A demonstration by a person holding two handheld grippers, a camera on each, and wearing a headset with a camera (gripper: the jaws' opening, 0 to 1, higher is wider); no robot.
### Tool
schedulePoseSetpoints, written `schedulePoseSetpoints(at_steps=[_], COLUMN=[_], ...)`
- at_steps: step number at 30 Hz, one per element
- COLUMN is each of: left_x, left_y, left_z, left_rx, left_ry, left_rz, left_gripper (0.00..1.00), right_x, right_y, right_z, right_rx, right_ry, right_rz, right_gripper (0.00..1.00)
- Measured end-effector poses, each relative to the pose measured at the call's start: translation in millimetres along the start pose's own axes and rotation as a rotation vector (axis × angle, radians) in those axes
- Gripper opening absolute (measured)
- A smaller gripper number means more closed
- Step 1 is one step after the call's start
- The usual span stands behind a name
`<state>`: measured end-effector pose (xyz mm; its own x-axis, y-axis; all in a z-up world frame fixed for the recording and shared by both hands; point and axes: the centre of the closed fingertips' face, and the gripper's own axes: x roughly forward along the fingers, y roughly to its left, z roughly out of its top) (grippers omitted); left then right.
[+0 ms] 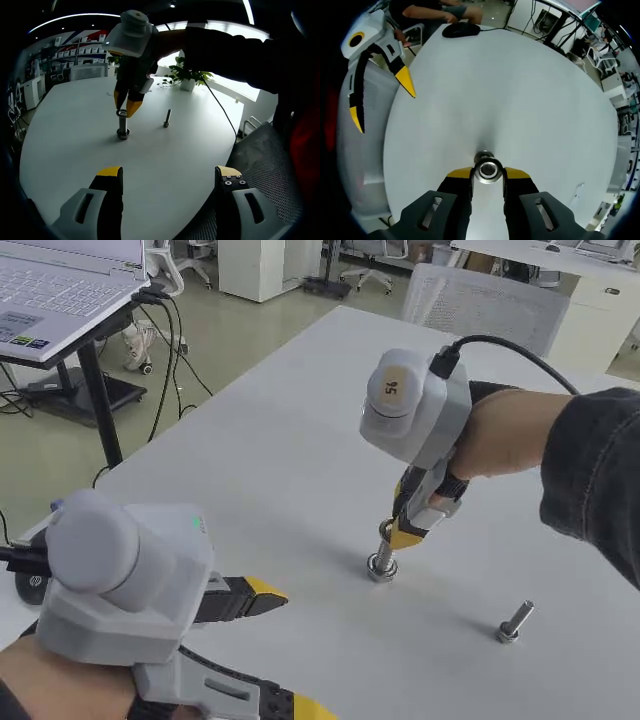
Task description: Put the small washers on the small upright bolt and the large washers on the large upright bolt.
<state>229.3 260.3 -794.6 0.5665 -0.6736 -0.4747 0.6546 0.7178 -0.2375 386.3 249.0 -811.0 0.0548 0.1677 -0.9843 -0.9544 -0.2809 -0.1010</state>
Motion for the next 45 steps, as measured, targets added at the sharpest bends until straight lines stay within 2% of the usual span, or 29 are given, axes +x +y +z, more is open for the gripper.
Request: schedulePoseSetpoints(at_steps=[11,23,33,36,45], left_x=[-0.4,0.1,-0.9,-1.0,-0.7], left_y=[0.0,1.5,3.6,4.1,5.0], left_z=[-0.1,0.8,0.1,-0.3,-1.7], left_rx=[-0.002,-0.009,-0.018,-0.02,-0.025], left_ry=[0.004,0.007,0.005,0.005,0.006], left_rz=[0.0,0.003,0.007,0.008,0.009], left_gripper=[0.74,0.74,0.74,0.74,0.74], right_x=[5.2,10.0,21.9,30.7,37.2], right_y=[-1.6,-0.8,0.2,-3.0,-3.5], right_z=[-1.0,-2.7,-2.9,-2.3,-4.1], right_rx=[0.01,0.009,0.005,0.004,0.006], right_ry=[-0.01,0.003,0.023,0.029,0.039], right_rz=[0.012,0.027,0.045,0.048,0.056], right_gripper=[0.24,0.24,0.24,0.24,0.24])
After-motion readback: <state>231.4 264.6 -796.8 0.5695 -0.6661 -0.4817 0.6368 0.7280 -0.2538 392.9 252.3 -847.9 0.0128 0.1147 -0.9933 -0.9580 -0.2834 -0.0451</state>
